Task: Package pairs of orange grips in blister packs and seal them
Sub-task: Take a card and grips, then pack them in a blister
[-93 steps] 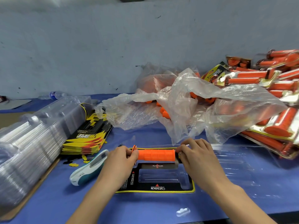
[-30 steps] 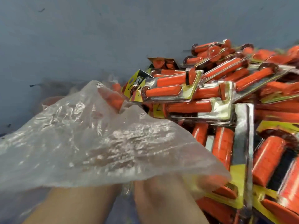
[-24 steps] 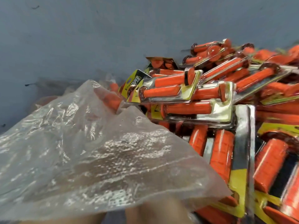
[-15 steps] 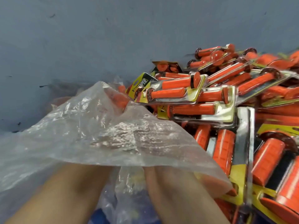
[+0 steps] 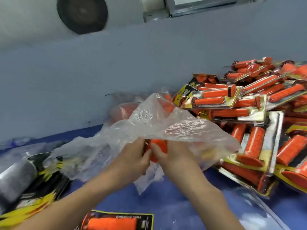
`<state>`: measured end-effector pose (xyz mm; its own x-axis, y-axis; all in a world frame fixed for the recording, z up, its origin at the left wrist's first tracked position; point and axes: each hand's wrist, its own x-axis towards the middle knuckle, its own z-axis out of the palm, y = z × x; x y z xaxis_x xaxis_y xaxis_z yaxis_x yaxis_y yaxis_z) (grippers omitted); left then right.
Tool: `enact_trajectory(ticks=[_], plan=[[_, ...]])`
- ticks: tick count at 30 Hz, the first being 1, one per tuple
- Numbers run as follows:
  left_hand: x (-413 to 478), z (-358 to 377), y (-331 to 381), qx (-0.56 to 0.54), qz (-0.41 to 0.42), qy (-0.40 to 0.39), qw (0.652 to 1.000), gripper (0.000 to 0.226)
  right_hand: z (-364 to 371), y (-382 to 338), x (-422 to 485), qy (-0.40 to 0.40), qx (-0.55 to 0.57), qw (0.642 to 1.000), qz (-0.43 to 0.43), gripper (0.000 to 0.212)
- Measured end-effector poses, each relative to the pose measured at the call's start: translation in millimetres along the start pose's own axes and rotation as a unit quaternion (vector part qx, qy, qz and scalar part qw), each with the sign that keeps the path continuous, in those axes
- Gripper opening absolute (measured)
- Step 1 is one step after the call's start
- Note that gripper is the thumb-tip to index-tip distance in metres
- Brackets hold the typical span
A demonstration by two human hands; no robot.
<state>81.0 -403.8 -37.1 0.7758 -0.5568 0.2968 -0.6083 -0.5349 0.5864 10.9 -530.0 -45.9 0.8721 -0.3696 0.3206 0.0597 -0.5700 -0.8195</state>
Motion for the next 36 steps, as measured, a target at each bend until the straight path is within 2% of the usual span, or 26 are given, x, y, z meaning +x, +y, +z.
enact_trajectory(ticks=[3,8,12,15,20,22,25,27,31,36], plan=[[-54.2,-34.3,-10.3,-0.071,-0.013,0.026,0.997,0.011,15.0,-14.9,-36.5,-0.05,0.014,0.998,-0.043,0.028],[-126.6,-69.4,-18.9,-0.086,0.018,0.03,0.996,0.013,34.4,-42.0,-84.8,-0.093,0.099,0.988,-0.071,0.015],[-166.3,-74.4,-27.6,-0.127,0.029,0.052,0.99,0.019,50.4,-59.0,-117.3,-0.108,0.242,0.964,-0.033,0.011],[-181.7,-71.9,-38.3,-0.125,0.028,0.073,0.989,0.018,55.9,-63.2,-126.4,-0.14,0.279,0.95,-0.017,0.011],[-181.3,-68.9,-47.5,-0.231,0.016,0.088,0.969,0.015,66.8,-62.4,-124.1,-0.072,0.18,0.974,-0.119,0.006],[-176.0,-65.5,-50.6,-0.285,0.01,0.094,0.954,0.012,73.9,-62.6,-121.9,-0.07,0.182,0.973,-0.126,0.009],[-170.9,-61.4,-55.6,-0.293,-0.006,0.124,0.948,0.02,81.9,-63.5,-120.2,-0.08,0.167,0.974,-0.134,0.021],[-169.7,-61.6,-57.7,-0.314,-0.013,0.127,0.941,0.025,84.8,-63.7,-119.0,-0.065,0.151,0.975,-0.15,0.022],[-170.4,-65.7,-57.4,-0.35,-0.022,0.132,0.927,0.02,89.8,-61.7,-119.2,-0.025,0.106,0.979,-0.171,0.027],[-172.0,-67.8,-55.3,-0.335,-0.039,0.14,0.931,0.016,94.9,-60.6,-121.9,-0.007,0.09,0.982,-0.167,0.032]])
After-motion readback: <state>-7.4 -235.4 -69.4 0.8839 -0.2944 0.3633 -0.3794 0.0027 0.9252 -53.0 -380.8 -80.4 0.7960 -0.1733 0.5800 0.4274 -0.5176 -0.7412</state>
